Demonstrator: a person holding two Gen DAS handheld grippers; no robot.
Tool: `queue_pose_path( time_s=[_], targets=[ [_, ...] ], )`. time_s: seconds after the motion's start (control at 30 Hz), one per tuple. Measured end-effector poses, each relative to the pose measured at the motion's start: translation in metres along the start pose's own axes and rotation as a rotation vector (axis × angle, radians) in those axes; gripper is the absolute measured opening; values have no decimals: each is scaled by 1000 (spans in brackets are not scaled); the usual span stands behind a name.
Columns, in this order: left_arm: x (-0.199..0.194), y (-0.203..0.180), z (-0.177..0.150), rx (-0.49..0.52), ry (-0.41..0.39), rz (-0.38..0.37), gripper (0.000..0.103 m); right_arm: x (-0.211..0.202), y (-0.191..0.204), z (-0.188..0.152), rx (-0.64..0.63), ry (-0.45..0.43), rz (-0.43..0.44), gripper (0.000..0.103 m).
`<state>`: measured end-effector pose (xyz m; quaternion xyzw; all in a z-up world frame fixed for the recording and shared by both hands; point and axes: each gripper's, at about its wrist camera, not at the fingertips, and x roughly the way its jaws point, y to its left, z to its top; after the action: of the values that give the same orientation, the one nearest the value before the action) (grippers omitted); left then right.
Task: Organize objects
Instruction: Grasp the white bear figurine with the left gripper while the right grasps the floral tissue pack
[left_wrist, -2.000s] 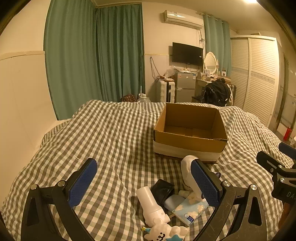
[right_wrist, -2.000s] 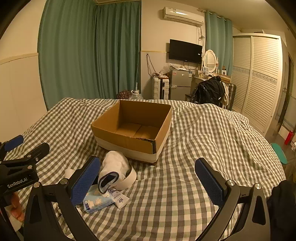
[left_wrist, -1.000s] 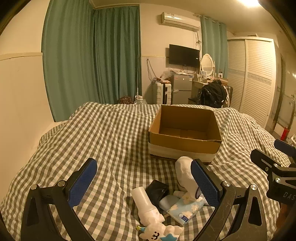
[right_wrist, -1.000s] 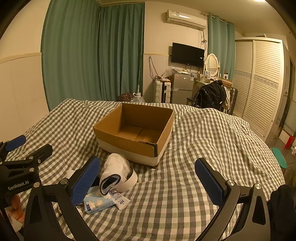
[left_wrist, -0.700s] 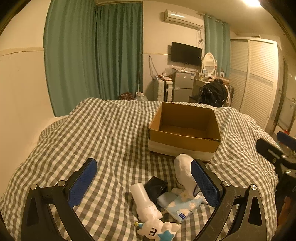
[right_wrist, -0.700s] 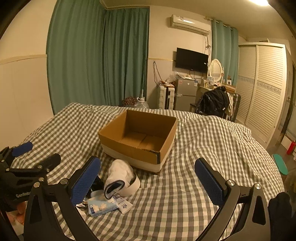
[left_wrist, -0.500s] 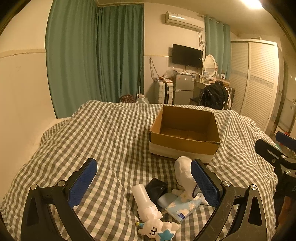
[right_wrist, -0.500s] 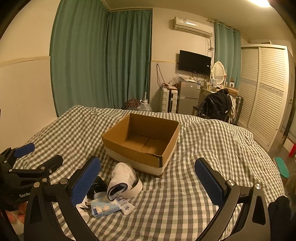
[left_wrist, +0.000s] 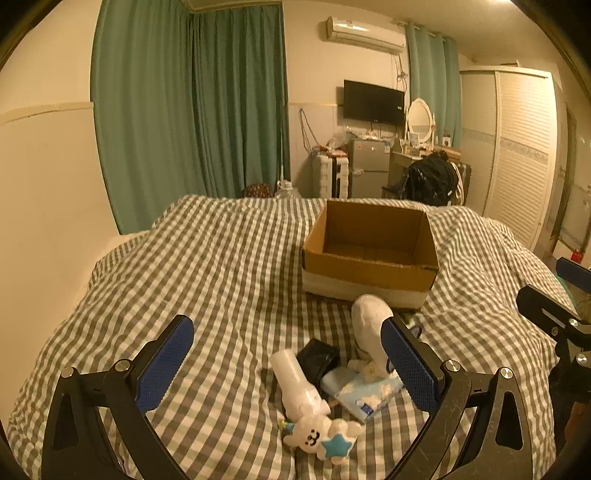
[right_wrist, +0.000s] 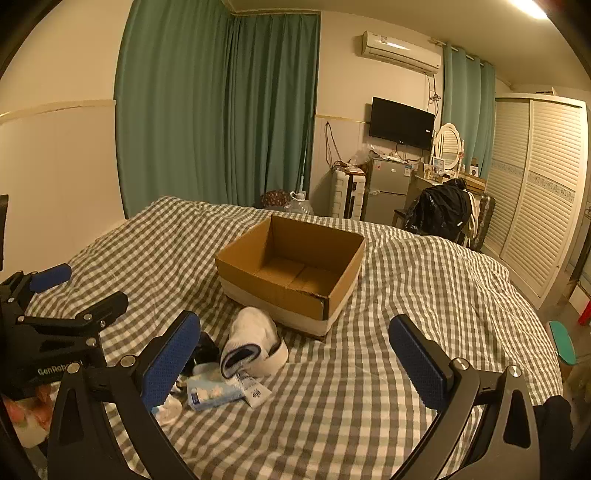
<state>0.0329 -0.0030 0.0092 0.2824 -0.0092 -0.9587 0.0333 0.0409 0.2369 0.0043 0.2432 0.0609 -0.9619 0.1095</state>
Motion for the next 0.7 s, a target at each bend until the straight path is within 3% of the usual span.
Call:
queue_pose_path(
  time_s=[0.4,0.7],
  targets=[
    [34,-4,-55,61,193,-26,103,21,-6,-34,14,113,23,103],
    [75,-26,-88,149,347,-99,101,56,-2,-61,17,214,50,103]
  ],
)
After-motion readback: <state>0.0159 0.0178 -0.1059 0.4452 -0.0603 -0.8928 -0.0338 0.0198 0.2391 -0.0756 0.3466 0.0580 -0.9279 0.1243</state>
